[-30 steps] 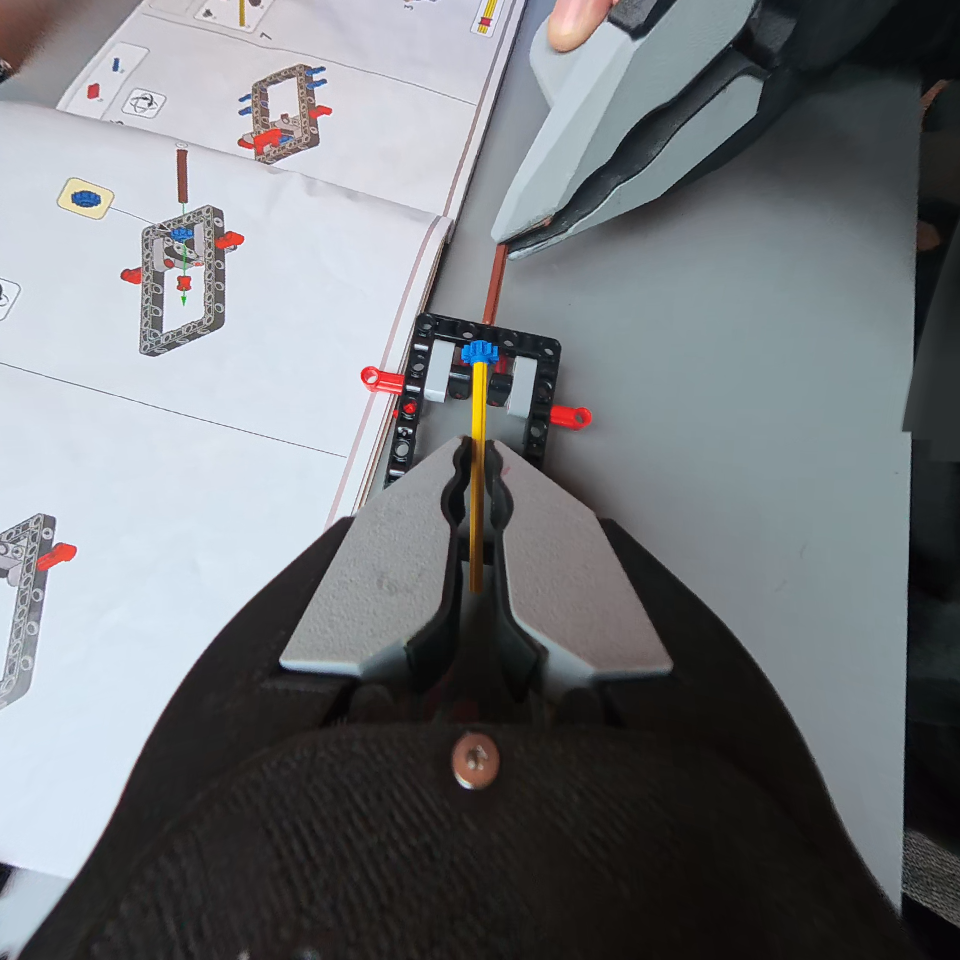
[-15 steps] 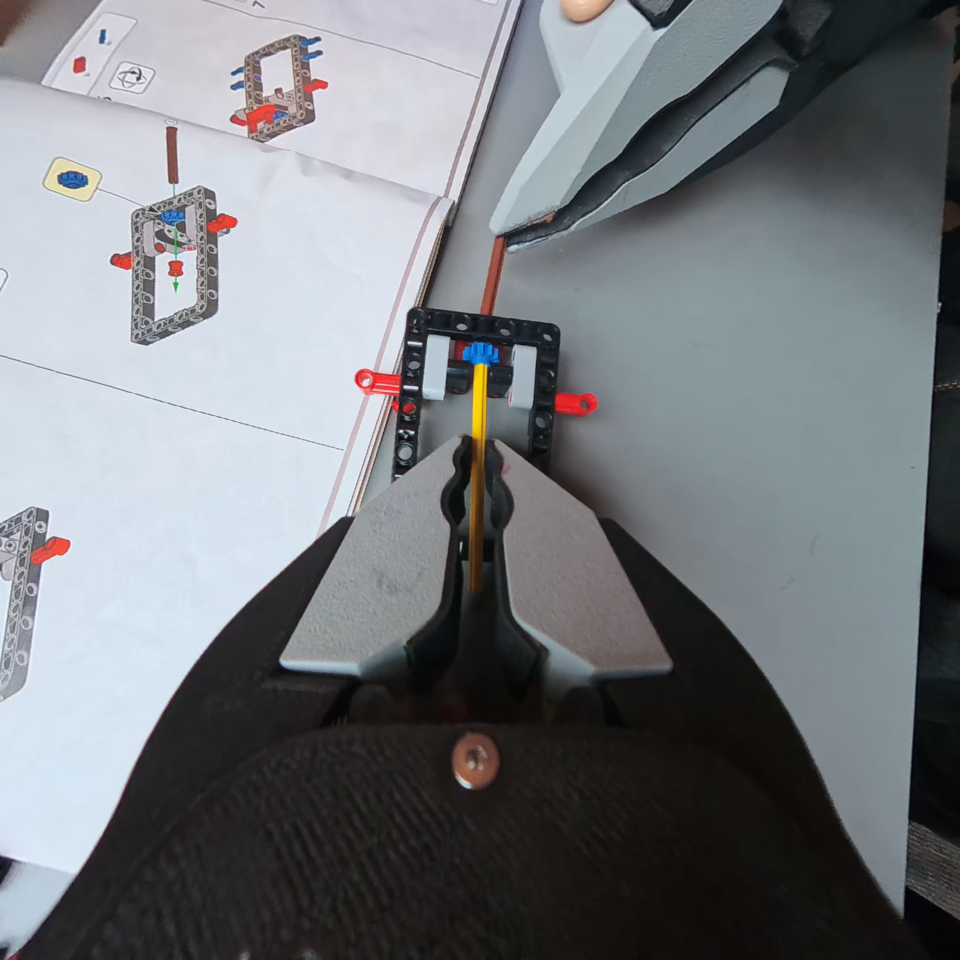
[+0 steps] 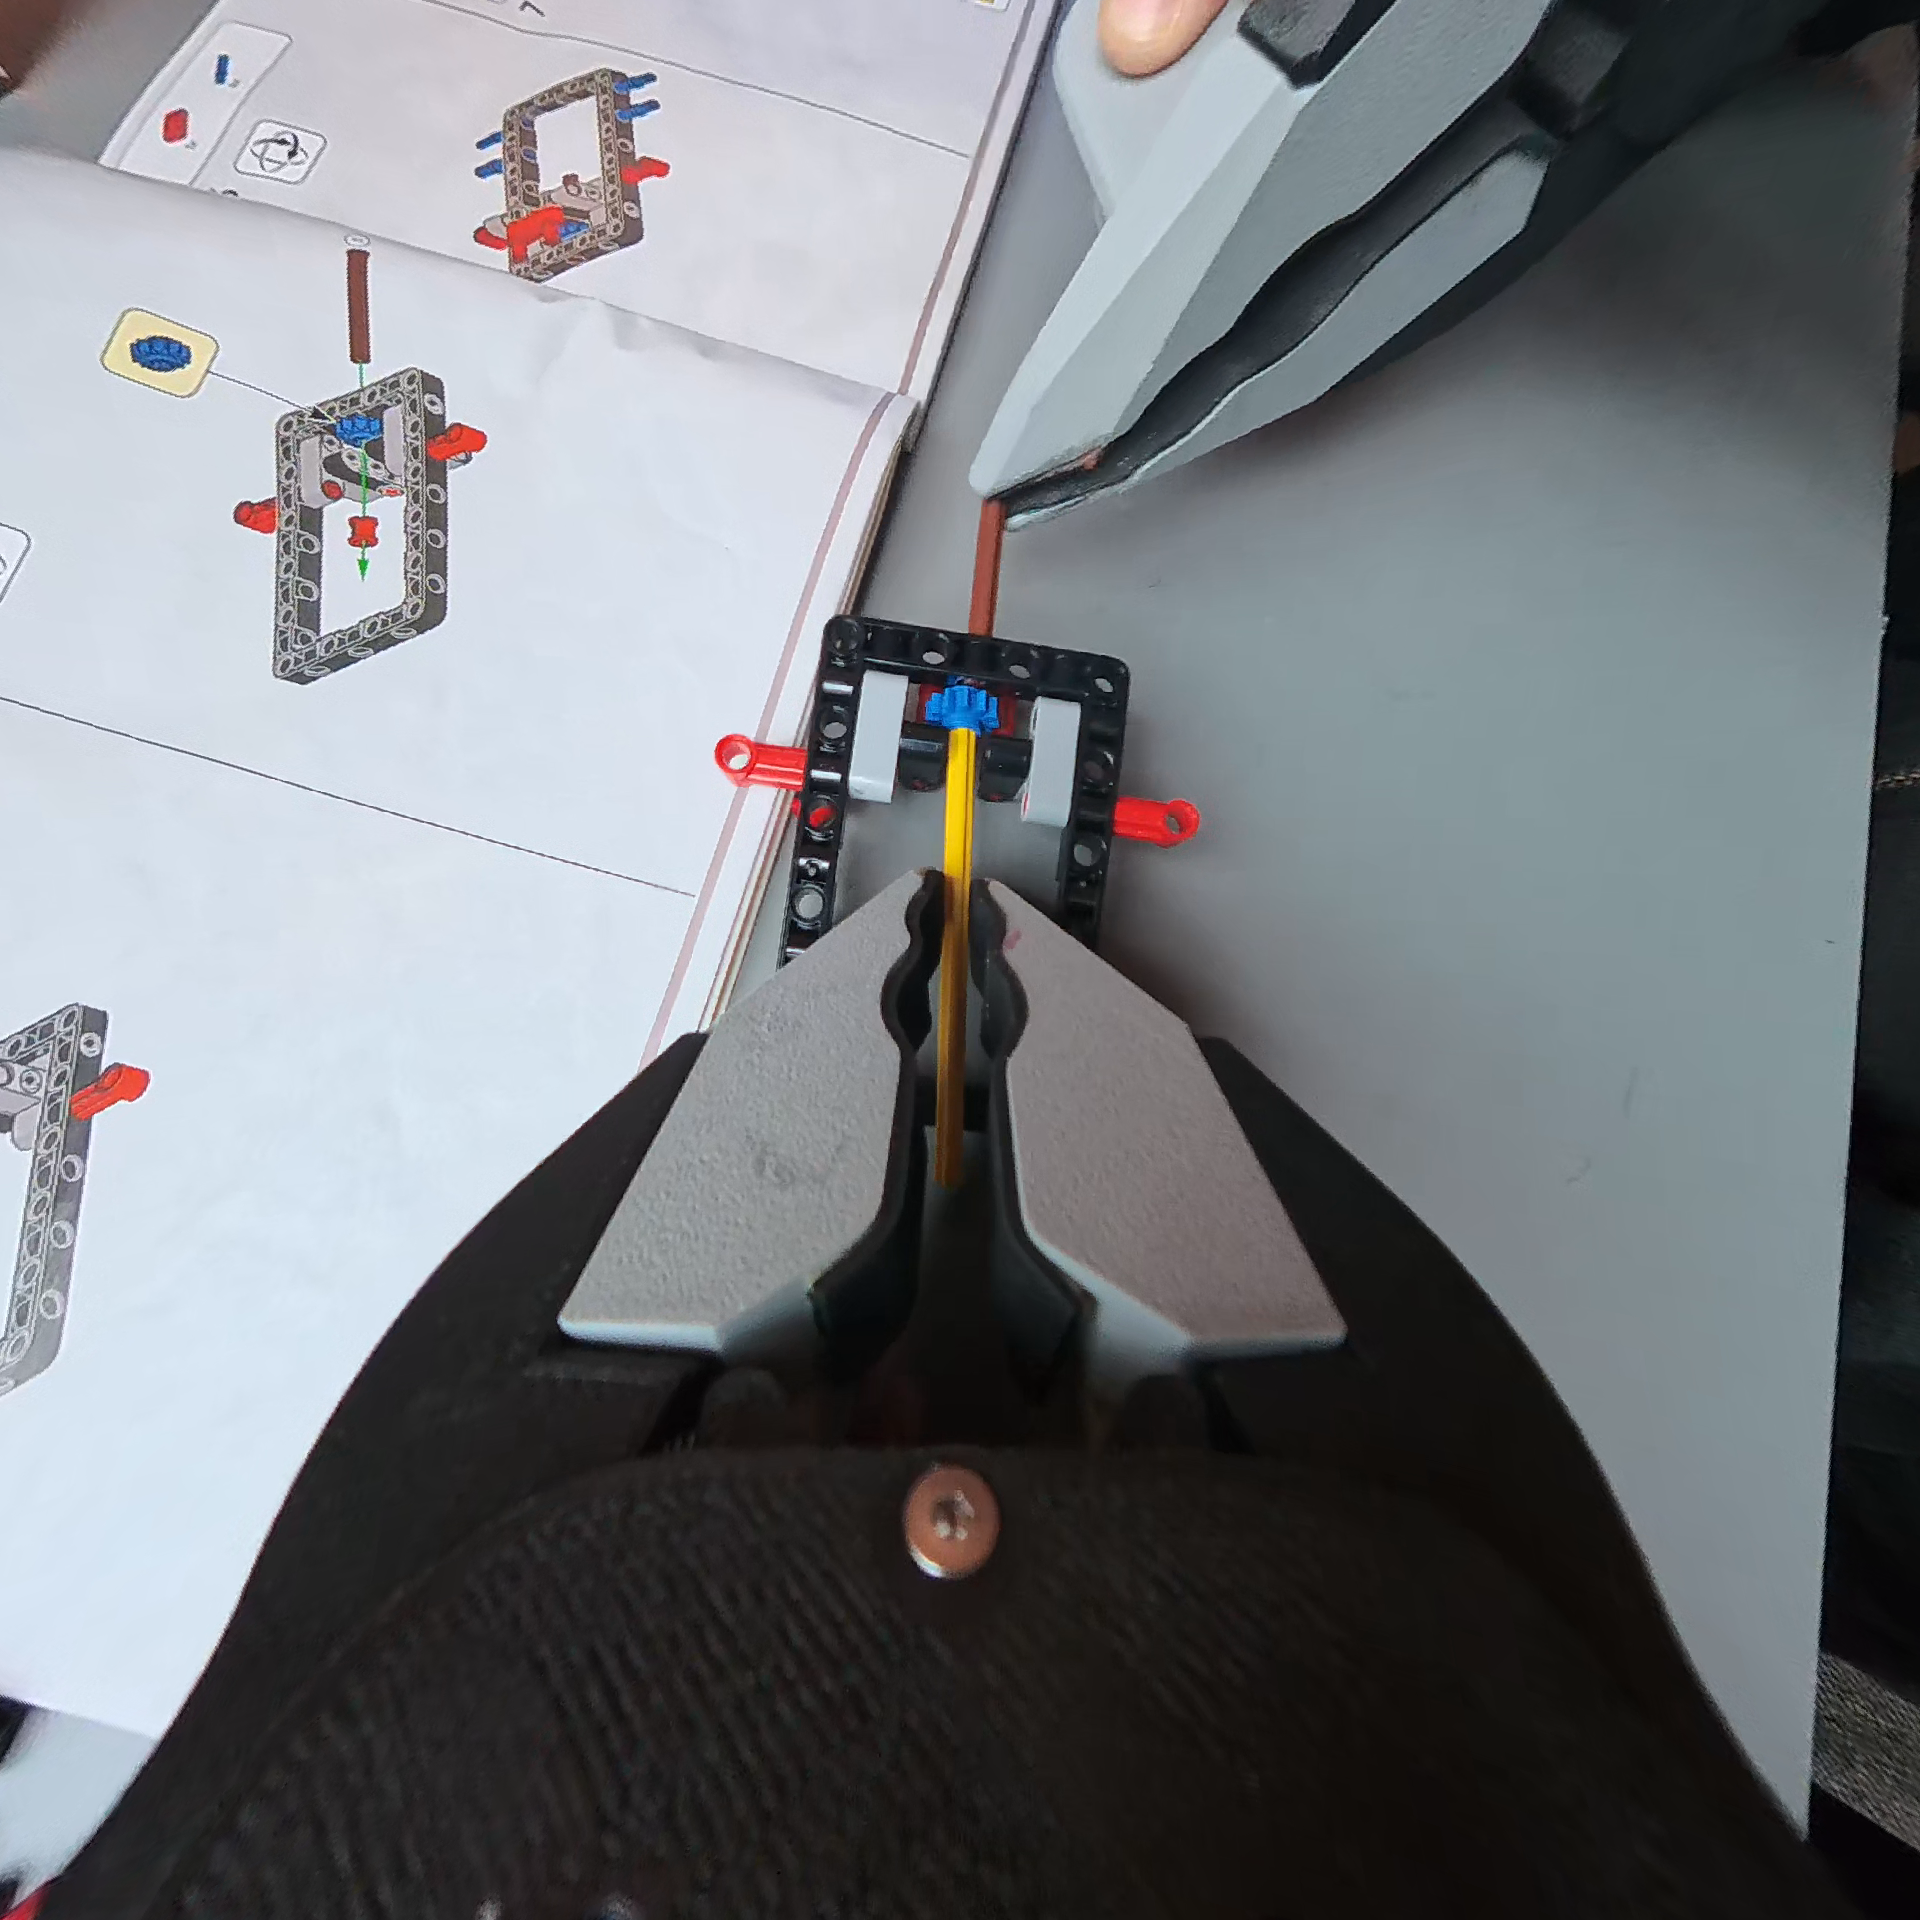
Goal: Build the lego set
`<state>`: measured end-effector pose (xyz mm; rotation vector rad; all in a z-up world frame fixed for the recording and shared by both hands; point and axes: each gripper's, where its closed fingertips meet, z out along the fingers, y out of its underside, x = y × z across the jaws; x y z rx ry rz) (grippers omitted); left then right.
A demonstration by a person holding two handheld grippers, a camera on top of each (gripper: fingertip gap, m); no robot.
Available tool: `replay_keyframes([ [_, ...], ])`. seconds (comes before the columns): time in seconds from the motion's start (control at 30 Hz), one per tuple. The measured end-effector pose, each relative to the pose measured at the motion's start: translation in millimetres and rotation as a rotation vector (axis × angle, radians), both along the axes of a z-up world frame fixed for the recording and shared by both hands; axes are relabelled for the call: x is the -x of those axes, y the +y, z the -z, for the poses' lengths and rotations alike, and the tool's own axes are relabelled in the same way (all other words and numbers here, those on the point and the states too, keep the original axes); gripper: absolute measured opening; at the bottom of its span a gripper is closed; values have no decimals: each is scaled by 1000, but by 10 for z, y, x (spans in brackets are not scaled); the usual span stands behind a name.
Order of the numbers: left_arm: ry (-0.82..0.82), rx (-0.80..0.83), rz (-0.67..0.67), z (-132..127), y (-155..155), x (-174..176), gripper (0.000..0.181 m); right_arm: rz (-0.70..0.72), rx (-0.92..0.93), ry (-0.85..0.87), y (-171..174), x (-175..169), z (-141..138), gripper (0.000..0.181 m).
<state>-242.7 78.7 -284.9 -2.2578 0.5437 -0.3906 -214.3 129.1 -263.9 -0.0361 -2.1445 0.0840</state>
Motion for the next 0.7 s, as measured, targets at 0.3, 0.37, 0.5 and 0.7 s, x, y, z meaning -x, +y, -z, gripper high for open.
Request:
replay_keyframes([
  [0.3, 10, -7, 0, -1, -2, 0, 3, 27, 35, 6, 12, 13, 7, 1],
  [0.37, 9, -11, 1, -7, -11, -1, 3, 30, 80, -1, 7, 10, 9, 1],
  [0.5, -14, -52, -28, -83, -50, 59, 2, 31, 71, 0, 20, 26, 28, 1],
  [0.7, 22, -33, -41, -36, -172, 157, 3, 37, 36, 3, 41, 62, 11, 1],
])
